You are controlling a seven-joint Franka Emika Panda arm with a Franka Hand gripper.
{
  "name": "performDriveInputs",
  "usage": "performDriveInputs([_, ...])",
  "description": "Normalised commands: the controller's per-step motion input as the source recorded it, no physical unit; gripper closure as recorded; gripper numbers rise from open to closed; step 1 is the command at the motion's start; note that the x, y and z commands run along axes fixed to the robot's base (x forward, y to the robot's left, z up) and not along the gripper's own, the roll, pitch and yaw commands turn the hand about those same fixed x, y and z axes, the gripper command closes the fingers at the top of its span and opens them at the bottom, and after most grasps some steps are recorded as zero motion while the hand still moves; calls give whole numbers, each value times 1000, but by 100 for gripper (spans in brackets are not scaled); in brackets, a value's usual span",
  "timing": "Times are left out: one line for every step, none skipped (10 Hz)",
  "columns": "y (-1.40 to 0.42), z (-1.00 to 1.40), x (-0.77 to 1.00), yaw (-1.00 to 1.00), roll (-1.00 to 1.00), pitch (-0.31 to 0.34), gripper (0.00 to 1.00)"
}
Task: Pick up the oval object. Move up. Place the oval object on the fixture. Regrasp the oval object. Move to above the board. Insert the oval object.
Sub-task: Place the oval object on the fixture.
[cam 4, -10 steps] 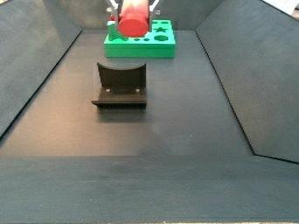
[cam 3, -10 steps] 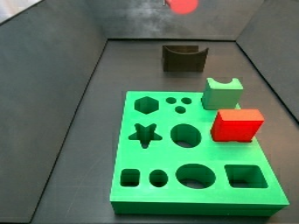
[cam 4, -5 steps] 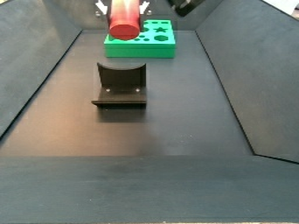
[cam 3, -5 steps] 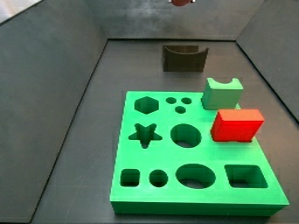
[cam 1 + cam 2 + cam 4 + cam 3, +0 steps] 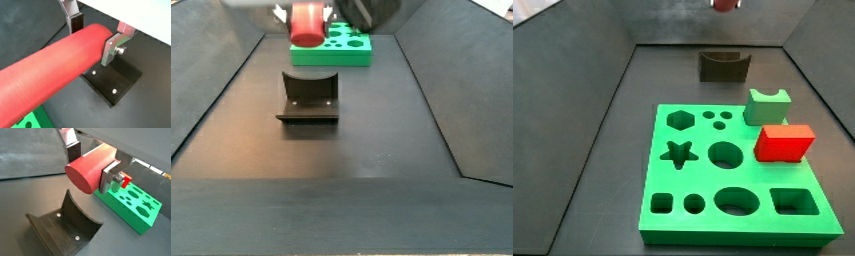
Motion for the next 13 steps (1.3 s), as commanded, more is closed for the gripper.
performDriveInputs([75, -1000, 113, -146, -1000, 45, 100])
performDriveInputs([77, -1000, 125, -149, -1000, 66, 100])
performDriveInputs([84, -1000, 135, -153, -1000, 76, 100])
performDriveInputs([90, -1000, 143, -166, -1000, 74, 100])
performDriveInputs([97, -1000, 154, -158, -798, 59, 100])
performDriveInputs([105, -1000, 163, -147, -634, 48, 100])
performDriveInputs([113, -1000, 175, -131, -418, 43, 100])
performDriveInputs([116, -1000, 181, -125, -320, 40, 100])
performDriveInputs([112, -1000, 185, -111, -215, 30, 100])
performDriveInputs([107, -869, 167, -107, -187, 23, 100])
performDriveInputs([86, -629, 136, -98, -174, 17, 100])
performDriveInputs([75, -520, 122, -95, -169, 14, 100])
performDriveInputs([64, -470, 90, -83, -121, 6, 100])
